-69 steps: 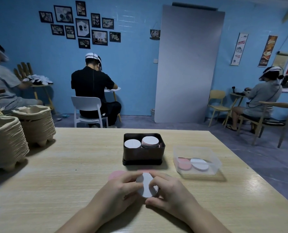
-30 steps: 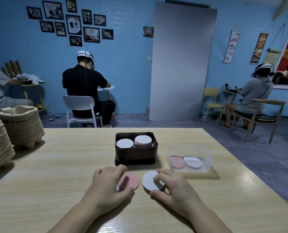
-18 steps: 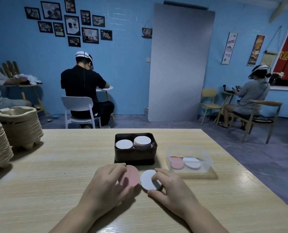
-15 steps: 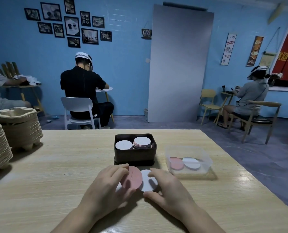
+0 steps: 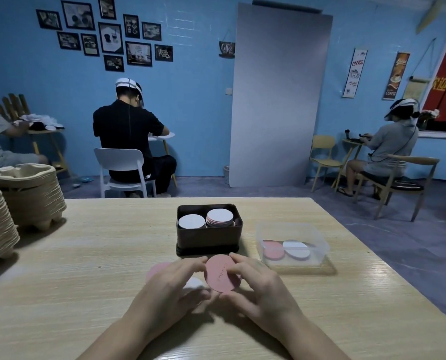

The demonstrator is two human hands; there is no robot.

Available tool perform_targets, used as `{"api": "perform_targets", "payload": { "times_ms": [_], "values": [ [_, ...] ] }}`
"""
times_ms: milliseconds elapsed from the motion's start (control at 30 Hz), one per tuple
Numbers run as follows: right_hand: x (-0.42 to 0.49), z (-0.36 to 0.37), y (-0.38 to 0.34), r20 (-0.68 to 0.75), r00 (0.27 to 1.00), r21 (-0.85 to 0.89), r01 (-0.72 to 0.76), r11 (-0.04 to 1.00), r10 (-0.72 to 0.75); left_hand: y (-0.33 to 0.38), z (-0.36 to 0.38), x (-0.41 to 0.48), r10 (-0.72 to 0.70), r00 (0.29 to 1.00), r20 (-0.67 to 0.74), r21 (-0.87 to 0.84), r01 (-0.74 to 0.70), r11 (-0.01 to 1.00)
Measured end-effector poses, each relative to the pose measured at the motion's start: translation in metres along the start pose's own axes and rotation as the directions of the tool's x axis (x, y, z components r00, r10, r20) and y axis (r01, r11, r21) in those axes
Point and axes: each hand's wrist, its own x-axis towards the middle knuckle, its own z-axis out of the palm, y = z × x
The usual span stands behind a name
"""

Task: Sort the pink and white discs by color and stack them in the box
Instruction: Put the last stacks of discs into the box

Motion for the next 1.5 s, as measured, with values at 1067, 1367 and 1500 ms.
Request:
{"api": "perform_targets", "payload": {
  "times_ms": [1067,1367,1500],
  "values": [
    [0.012,0.008,-0.004,0.107,0.99,-0.003,-0.096,0.995,0.096,-0.011,-0.034,-0.025,-0.121,0.986,0.116,0.199,0.096,0.975],
    [0.009,0.008,-0.002,0.096,0.983,-0.06,-0.15,0.987,0.155,-0.01,-0.04,-0.025,-0.085,0.994,-0.075,0.129,0.094,0.987],
    [0.011,0.014,-0.009,0.141,0.985,-0.057,-0.092,0.994,0.099,-0.006,-0.031,-0.02,-0.012,0.988,-0.154,0.136,0.033,0.99]
  ]
}}
